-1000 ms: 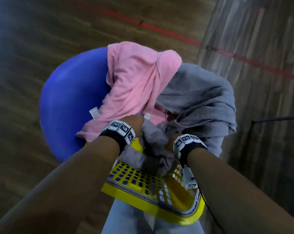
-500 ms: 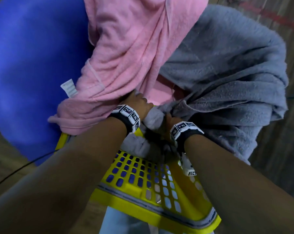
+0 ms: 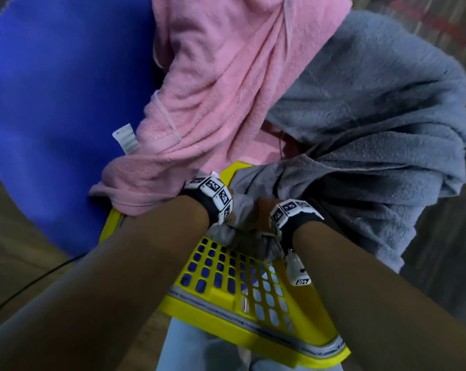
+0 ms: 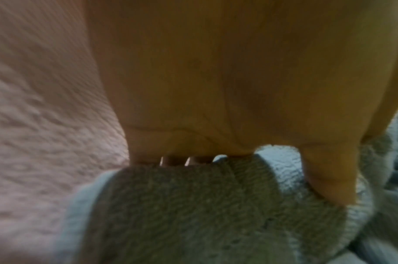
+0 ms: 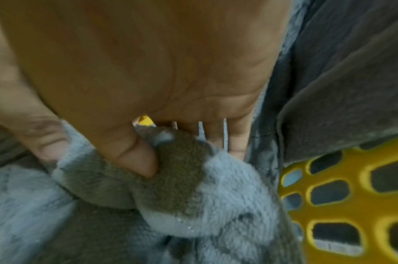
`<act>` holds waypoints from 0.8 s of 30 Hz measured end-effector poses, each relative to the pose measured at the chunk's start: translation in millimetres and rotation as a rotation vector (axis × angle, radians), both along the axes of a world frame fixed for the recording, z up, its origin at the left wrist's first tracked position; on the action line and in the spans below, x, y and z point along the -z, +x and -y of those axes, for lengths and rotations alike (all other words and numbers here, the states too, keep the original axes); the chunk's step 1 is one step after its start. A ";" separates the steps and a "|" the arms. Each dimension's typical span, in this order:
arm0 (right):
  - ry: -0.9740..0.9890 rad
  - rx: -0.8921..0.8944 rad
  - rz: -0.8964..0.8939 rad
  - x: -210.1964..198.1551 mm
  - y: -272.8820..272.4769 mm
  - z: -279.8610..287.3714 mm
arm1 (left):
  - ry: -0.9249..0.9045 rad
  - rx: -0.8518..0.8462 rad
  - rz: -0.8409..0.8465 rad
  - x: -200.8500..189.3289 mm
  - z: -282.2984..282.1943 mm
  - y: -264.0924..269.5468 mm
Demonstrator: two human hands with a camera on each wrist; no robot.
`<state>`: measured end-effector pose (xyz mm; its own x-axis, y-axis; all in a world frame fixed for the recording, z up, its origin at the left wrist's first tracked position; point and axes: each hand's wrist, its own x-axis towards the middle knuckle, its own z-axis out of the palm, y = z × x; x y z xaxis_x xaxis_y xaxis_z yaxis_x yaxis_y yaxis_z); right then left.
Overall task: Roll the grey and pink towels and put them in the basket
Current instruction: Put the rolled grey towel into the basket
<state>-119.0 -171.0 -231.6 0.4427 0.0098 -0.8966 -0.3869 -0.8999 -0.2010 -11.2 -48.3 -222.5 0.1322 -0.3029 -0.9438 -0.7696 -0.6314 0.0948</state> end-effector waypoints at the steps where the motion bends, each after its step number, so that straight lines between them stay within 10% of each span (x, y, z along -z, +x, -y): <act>1: 0.015 0.013 -0.041 3.2 5.3 2.3 | -0.010 0.000 0.006 -0.2 2.7 -0.5; 11: -0.167 0.033 0.414 -14.7 53.2 39.9 | 0.026 0.002 -0.059 3.1 4.9 22.5; 17: -0.308 -0.112 0.194 -15.5 37.3 62.5 | -0.048 -0.075 -0.035 24.6 -8.5 22.5; 24: -0.334 0.170 0.185 -44.7 22.4 65.1 | -0.099 -0.002 0.059 1.5 -17.7 11.4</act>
<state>-96.6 -236.1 -187.0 0.5668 -0.3555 -0.7432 -0.5208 -0.8536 0.0112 0.2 -30.6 -224.0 0.1871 -0.3943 -0.8997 -0.7746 -0.6225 0.1118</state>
